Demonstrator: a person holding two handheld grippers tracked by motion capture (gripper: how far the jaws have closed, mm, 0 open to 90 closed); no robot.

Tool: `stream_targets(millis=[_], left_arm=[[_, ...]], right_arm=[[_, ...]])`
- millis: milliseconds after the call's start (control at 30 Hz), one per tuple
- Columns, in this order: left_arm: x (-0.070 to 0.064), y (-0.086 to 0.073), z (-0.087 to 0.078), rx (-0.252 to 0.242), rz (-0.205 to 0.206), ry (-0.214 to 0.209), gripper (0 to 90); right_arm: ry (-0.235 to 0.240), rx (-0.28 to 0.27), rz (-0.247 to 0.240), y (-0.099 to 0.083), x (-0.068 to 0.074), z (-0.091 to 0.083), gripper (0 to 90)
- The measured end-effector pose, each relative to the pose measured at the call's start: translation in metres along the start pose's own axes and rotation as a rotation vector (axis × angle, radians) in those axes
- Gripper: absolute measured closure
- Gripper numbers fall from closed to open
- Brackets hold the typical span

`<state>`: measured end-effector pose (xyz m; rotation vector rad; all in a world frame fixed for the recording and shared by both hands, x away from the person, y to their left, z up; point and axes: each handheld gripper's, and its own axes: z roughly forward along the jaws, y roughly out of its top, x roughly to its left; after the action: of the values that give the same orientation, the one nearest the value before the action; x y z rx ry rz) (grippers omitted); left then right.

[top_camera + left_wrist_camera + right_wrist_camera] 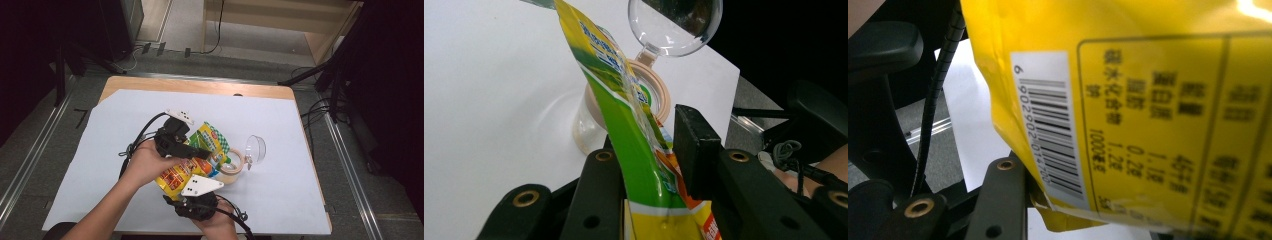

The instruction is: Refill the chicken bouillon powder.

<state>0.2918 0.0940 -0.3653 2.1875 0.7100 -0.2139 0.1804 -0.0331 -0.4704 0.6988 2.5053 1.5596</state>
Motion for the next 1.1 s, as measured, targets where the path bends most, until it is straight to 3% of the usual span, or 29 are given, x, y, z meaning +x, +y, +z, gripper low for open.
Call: stream_targets(millis=[467, 667, 800, 1033, 1100], left_arm=[[0.0017, 0.0013, -0.0019, -0.005, -0.022, 0.014, 74.2], [0.0006, 0.0025, -0.0004, 0.001, -0.02, 0.022, 74.5], [-0.0011, 0.003, 0.0006, 0.005, -0.018, 0.017, 72.5], [-0.0056, 0.0036, -0.0001, 0.012, -0.01, -0.001, 66.8], [-0.0064, 0.0039, -0.0017, 0.016, -0.003, 0.007, 66.2]], right_arm=[[0.019, 0.01, -0.04, 0.0009, 0.0039, 0.0026, 58.7], [-0.008, 0.018, -0.052, 0.0006, 0.0036, 0.0044, 59.6], [-0.012, 0.023, -0.023, 0.001, 0.0036, 0.0041, 62.8], [0.002, -0.017, 0.069, 0.002, 0.0002, 0.0001, 64.1], [0.004, -0.024, 0.073, 0.003, -0.0003, -0.0015, 63.9]])
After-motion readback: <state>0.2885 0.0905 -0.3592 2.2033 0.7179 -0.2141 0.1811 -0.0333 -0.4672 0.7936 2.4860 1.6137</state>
